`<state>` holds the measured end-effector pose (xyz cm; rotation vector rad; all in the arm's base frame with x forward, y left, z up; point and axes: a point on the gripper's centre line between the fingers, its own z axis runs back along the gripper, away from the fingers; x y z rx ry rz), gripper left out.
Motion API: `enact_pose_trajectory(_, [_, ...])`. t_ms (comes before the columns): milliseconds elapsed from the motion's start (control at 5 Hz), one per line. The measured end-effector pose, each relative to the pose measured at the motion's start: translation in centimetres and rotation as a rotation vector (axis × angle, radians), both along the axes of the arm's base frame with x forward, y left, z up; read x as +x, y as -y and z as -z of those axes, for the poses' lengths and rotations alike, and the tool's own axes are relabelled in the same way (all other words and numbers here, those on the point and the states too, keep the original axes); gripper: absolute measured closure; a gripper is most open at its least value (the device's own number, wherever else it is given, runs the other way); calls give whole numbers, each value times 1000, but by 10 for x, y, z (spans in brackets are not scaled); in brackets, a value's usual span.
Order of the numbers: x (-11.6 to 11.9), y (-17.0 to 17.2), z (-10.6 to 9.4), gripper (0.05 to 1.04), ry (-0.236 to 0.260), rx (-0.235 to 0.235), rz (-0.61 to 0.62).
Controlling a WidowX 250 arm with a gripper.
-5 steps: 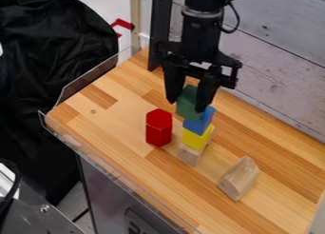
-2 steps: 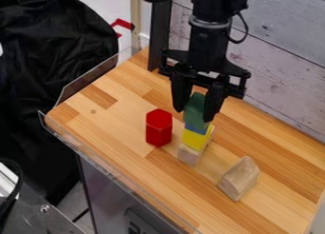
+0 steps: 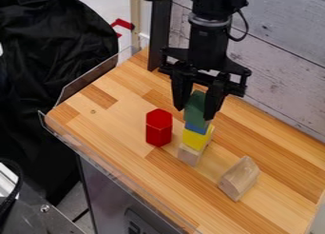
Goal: Place the green rectangular block on top of blue one
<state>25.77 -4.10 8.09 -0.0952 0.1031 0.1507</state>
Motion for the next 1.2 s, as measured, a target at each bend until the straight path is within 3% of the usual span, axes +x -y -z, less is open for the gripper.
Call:
enact_pose_trajectory(200, [6,-2,-5,558,16,-7,-3])
enact_pose_trajectory(800, [28,-7,4,558,-16,-7,-10])
enact_pose_trajectory(1000, [28,-7,4,488,-20,-9,-21])
enact_pose_trajectory(1200, [26,-9,8,184,-41,-3,-32])
